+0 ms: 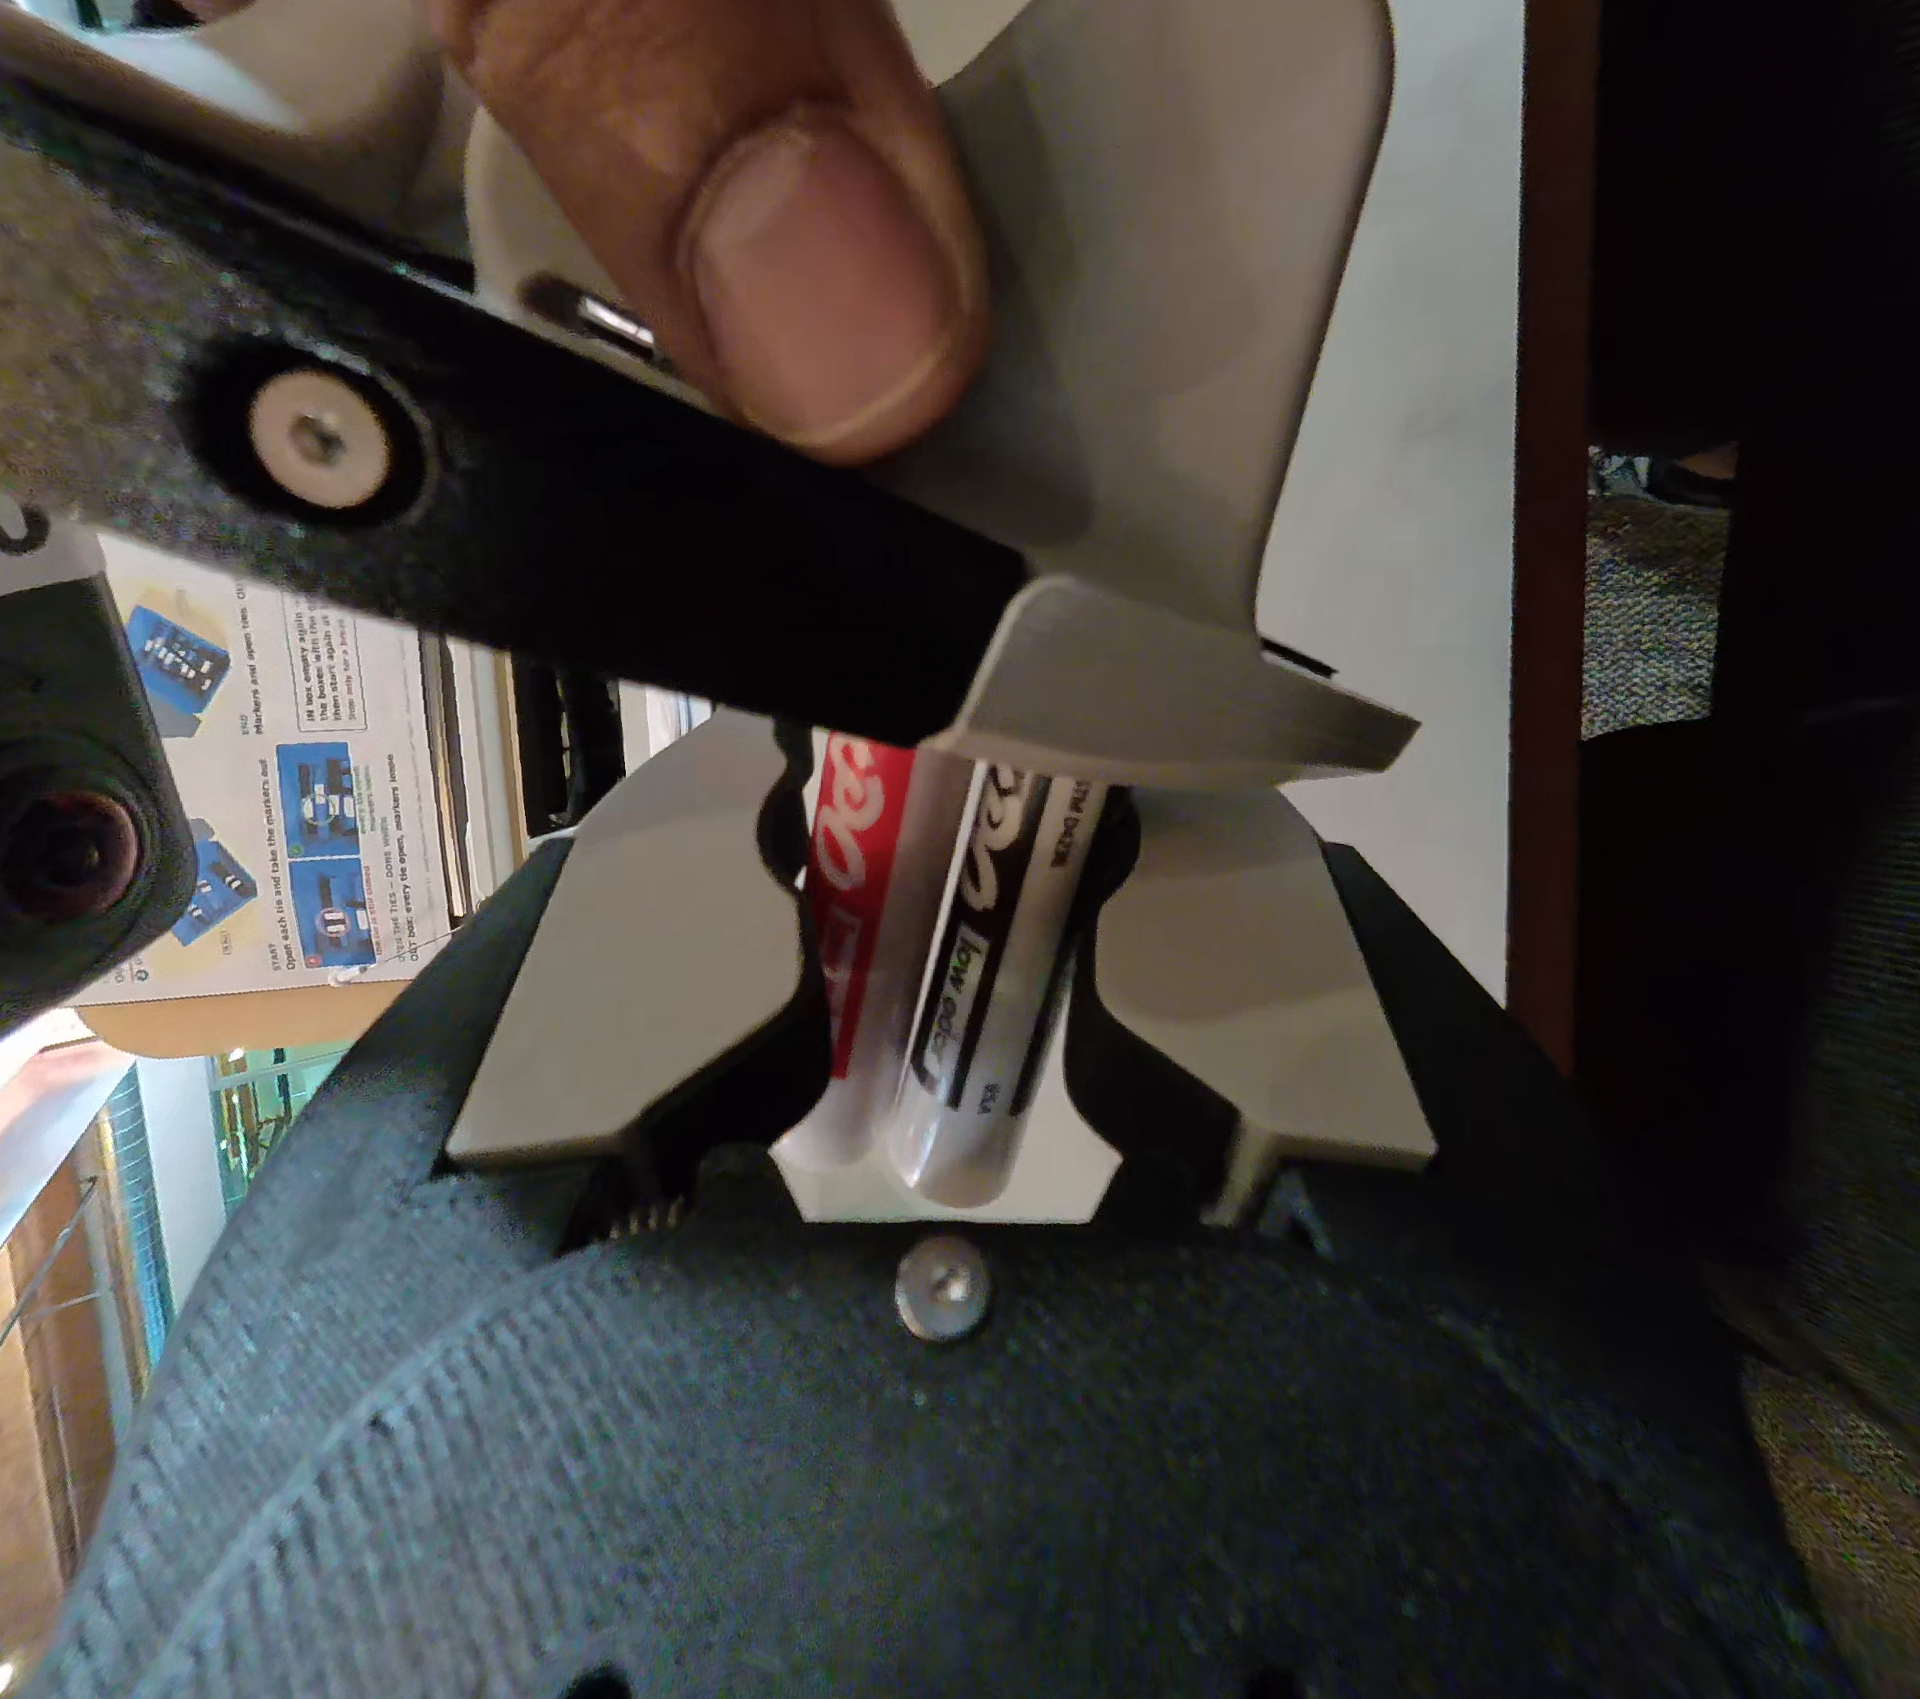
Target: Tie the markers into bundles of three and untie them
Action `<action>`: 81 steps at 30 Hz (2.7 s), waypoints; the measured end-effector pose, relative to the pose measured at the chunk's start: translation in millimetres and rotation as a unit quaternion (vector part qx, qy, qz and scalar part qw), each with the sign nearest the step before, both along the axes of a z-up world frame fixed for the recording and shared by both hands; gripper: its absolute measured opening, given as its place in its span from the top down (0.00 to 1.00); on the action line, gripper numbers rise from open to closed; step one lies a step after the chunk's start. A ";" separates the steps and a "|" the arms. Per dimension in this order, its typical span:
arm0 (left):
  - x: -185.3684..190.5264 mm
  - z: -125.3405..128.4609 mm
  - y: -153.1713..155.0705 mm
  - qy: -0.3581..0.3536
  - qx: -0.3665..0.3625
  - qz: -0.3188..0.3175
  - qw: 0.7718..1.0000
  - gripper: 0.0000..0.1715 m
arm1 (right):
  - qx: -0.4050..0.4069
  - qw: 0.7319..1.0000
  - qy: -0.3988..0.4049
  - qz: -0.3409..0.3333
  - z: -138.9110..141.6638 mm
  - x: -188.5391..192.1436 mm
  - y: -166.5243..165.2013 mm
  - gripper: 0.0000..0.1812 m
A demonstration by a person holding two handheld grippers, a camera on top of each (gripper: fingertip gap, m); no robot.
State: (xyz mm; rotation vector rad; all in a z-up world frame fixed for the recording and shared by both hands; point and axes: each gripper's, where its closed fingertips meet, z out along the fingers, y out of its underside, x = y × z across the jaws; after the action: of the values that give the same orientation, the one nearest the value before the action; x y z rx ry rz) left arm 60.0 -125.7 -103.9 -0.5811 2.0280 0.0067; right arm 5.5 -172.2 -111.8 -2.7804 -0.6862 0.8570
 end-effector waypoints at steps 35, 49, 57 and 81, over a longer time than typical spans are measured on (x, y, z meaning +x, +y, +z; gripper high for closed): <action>-6.9 -17.2 -4.6 0.060 0.022 -0.007 0.998 0.75 | -0.035 0.999 0.010 0.020 -11.1 -2.9 -9.3 0.92; -15.1 -24.4 -13.8 0.107 0.000 -0.009 0.994 0.75 | -0.065 0.996 0.037 0.037 -14.0 -9.3 -20.0 0.91; -16.5 -28.8 -16.0 0.102 -0.033 0.002 0.994 0.75 | -0.061 0.996 0.068 0.020 -0.1 -3.5 -17.9 0.80; -62.7 -65.2 48.9 0.328 -0.339 0.130 0.872 0.74 | 0.661 0.709 -0.017 -0.244 85.0 62.7 2.6 0.48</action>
State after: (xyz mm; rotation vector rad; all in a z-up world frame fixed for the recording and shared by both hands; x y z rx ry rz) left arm -2.7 -76.8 -169.1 -1.4520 2.5838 -0.4159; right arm 68.1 -169.5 -26.8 -1.4701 -0.2788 0.0373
